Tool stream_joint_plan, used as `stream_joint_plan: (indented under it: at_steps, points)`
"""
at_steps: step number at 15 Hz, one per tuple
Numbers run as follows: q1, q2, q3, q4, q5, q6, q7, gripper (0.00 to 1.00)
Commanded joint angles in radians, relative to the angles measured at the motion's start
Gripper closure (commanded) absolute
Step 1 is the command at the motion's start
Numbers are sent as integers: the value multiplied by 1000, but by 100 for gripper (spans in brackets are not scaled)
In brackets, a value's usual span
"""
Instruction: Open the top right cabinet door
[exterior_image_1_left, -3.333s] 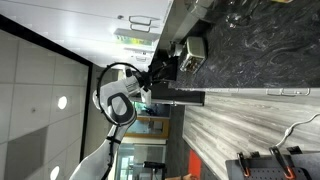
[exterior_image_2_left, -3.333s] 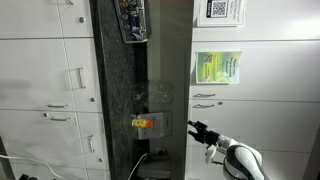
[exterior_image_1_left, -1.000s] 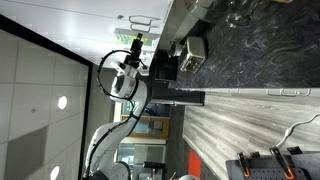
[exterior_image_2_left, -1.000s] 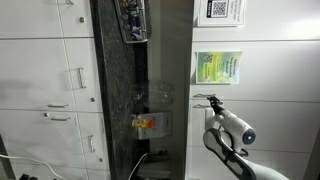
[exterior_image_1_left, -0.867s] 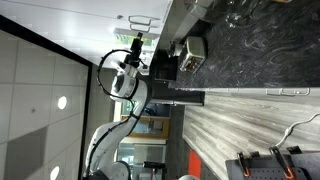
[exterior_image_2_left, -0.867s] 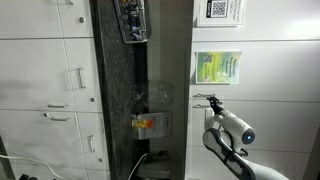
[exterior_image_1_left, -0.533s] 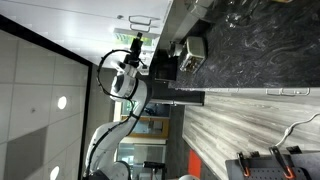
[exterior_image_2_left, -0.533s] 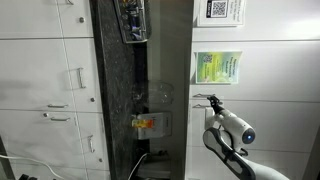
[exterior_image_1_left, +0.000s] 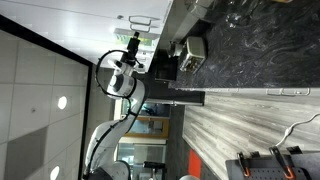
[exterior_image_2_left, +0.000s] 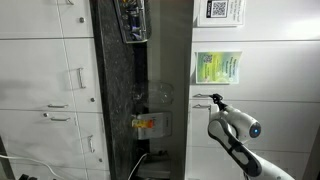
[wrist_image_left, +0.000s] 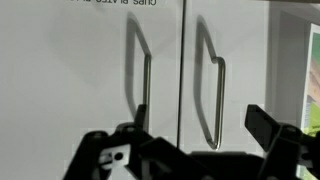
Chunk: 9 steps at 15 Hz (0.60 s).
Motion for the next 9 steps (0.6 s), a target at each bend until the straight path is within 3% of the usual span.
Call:
stream_joint_plan:
  at_steps: [1,9]
  points:
    - [-111,9,106,73,33,-68,-74,0]
    - [-342,-32,286,163,63,-85,-79,0]
